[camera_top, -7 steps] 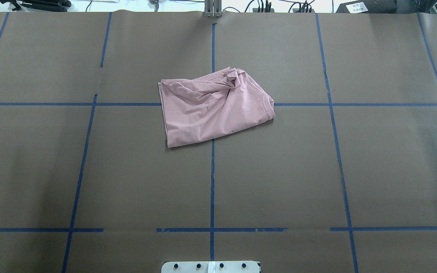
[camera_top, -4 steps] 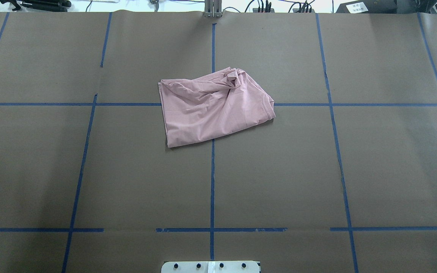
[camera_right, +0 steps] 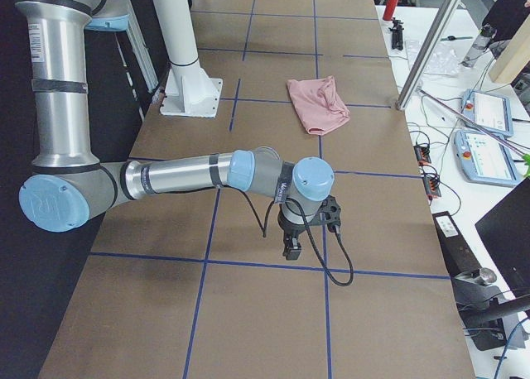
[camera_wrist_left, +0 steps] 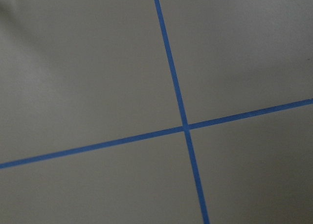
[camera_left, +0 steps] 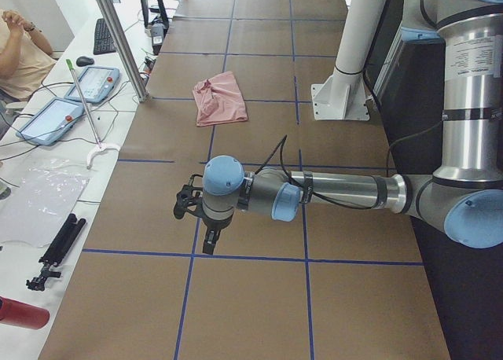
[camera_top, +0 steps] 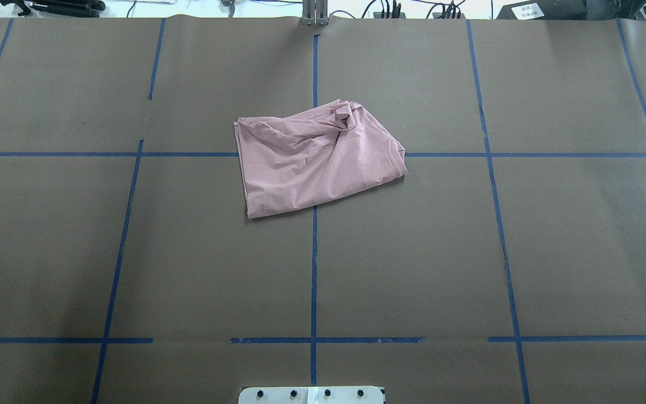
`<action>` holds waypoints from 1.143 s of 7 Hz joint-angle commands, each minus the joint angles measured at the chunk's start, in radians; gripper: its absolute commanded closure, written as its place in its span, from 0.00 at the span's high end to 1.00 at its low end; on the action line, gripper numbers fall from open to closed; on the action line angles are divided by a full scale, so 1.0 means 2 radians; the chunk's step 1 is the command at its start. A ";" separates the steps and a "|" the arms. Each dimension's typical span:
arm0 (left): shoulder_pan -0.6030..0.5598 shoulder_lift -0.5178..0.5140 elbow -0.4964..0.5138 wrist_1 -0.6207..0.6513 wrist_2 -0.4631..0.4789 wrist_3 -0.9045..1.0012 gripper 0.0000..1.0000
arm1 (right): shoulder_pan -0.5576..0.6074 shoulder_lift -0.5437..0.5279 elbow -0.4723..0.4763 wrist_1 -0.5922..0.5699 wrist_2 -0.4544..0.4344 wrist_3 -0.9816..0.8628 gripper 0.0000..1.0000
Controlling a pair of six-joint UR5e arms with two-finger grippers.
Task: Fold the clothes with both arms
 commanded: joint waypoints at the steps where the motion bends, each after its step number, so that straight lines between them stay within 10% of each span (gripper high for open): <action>1: 0.018 0.009 -0.028 0.014 0.020 -0.014 1.00 | -0.020 -0.001 -0.010 0.034 -0.001 0.001 1.00; 8: 0.034 0.071 -0.094 -0.016 0.021 -0.018 1.00 | -0.046 -0.016 0.009 0.057 -0.010 -0.002 1.00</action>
